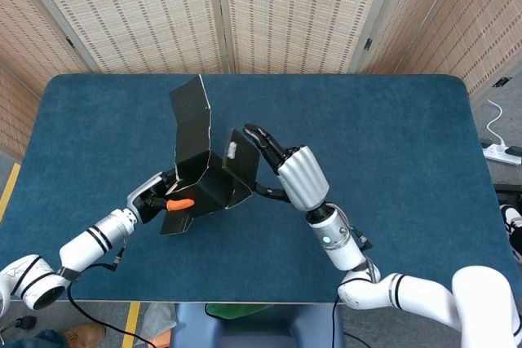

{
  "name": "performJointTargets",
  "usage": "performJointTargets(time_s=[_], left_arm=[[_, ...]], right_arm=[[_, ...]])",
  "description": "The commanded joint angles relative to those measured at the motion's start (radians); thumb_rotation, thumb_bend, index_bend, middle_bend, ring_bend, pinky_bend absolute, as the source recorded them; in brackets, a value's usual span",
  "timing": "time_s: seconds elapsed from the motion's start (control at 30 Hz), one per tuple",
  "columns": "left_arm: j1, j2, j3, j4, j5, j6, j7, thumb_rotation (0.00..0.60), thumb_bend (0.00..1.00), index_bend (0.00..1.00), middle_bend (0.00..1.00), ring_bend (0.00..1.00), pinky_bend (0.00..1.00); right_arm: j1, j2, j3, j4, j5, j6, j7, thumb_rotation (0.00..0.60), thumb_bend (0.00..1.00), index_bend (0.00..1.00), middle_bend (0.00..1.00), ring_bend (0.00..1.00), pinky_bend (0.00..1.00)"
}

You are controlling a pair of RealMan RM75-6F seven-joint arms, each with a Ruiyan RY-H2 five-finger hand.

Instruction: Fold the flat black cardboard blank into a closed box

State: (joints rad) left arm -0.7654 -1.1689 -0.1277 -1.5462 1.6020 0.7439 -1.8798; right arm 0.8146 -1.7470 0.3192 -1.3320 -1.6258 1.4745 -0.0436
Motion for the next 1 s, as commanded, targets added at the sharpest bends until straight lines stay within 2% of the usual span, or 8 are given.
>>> performJointTargets(time_s=[0.03,0.27,0.67,0.83,1.0], left_arm=[[-0.008,-0.006,0.019,0.020,0.015,0.021,0.012,0.600,0.18,0.30,0.30,0.46,0.54],[-0.022,-0.021,0.046,0.049,0.018,0.048,0.090,0.600,0.19,0.30,0.30,0.46,0.53],[-0.040,-0.049,0.060,0.060,-0.040,0.043,0.324,0.600,0.19,0.30,0.29,0.45,0.53],[-0.045,-0.067,0.064,0.065,-0.065,0.033,0.441,0.600,0.19,0.30,0.29,0.45,0.53],[-0.045,-0.100,0.062,0.077,-0.102,0.023,0.562,0.600,0.19,0.30,0.29,0.45,0.53]], right_arm=[[0.013,-0.006,0.007,0.002,-0.004,-0.007,-0.013,0.600,0.00,0.00,0.13,0.73,1.00],[0.041,-0.001,-0.003,-0.014,-0.014,-0.052,-0.065,0.600,0.00,0.00,0.12,0.73,1.00],[0.087,0.025,-0.042,-0.032,-0.038,-0.152,-0.159,0.600,0.00,0.00,0.15,0.73,1.00],[0.099,0.015,-0.070,-0.004,-0.044,-0.188,-0.176,0.600,0.00,0.00,0.18,0.74,1.00],[0.102,-0.012,-0.093,0.050,-0.051,-0.195,-0.177,0.600,0.00,0.07,0.23,0.74,1.00]])
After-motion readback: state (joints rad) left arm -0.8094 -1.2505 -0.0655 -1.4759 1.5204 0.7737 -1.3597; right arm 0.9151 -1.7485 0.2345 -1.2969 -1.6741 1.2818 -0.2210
